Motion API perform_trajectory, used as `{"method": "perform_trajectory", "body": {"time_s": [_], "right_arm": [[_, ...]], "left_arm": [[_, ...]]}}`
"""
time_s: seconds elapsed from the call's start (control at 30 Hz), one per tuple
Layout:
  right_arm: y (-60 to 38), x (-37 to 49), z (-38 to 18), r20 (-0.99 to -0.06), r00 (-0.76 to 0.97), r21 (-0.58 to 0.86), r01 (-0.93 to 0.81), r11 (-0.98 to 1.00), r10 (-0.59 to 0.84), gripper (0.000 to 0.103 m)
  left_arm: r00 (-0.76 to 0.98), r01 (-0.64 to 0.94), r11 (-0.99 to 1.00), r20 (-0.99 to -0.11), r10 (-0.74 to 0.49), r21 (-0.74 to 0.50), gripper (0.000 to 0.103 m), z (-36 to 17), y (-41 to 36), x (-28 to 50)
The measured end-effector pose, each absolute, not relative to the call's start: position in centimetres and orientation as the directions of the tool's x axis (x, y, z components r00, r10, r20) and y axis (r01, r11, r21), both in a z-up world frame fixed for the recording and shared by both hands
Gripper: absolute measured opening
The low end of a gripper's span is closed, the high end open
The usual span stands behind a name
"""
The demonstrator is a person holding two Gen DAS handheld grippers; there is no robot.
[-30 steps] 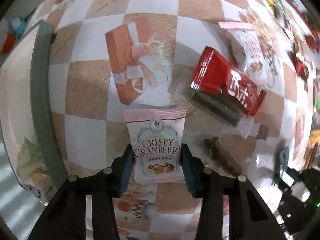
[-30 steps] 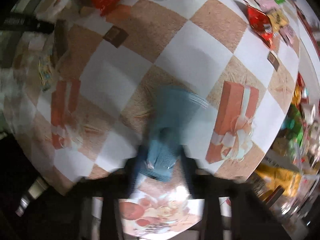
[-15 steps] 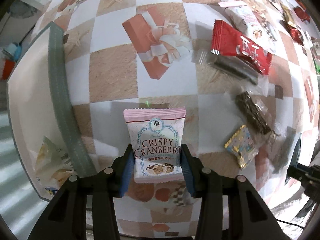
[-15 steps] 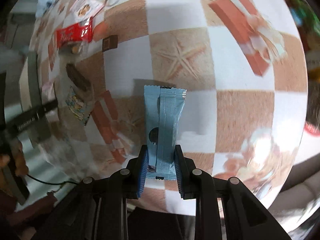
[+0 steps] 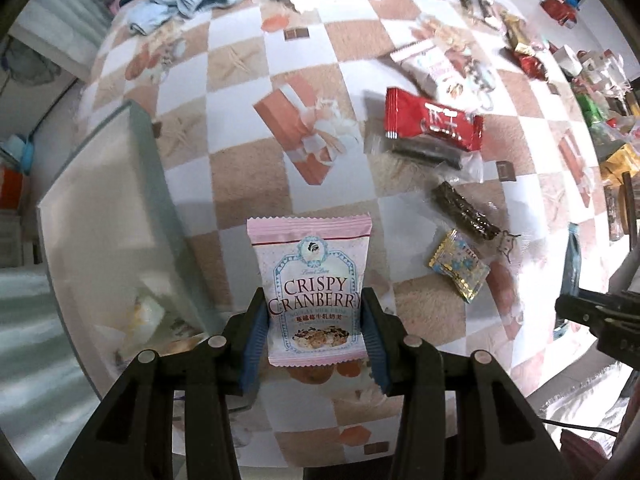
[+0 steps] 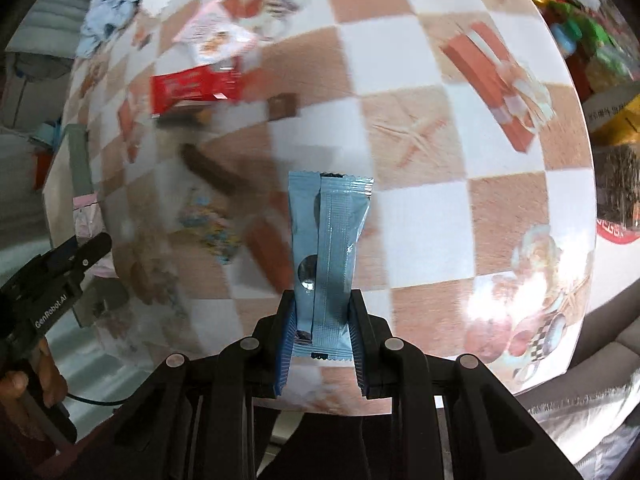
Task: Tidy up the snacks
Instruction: 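Carry the Crispy Cranberry bag and blue bar over the white tray with both tools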
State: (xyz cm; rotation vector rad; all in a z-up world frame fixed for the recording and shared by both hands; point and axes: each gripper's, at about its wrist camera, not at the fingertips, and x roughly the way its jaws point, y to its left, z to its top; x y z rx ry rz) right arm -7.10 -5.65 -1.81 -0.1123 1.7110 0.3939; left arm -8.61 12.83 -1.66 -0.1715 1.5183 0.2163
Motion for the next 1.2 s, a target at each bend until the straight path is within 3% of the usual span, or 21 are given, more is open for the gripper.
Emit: {"method": "perform_trajectory", "body": {"time_s": [0.2,0.5,1.2], "right_arm": [[-1.0,-8.1,-0.3,-0.978,-0.155,0.192,-0.398,0.897,0.140,0.027],[4.5,-8.9,1.3,-0.984,-0.132,0.175,-0.528,0.831,0.123,0.027],[14.1,-12.0,3.0,-0.991,-0.109,0.134,-0.725,0.675,0.080,0.027]], "left_arm": [[0.086,-0.270,0.963,-0.995,0.051,0.026,0.048,1.8,14.6,-12.4],[0.119,-0.366,0.931,-0.991,0.065,0.017,0.048,2.2,21.4,-16.8],[0.143,-0.526,0.850,-0.985,0.100,0.010,0.048,2.8,28.5,-22.0]]}}
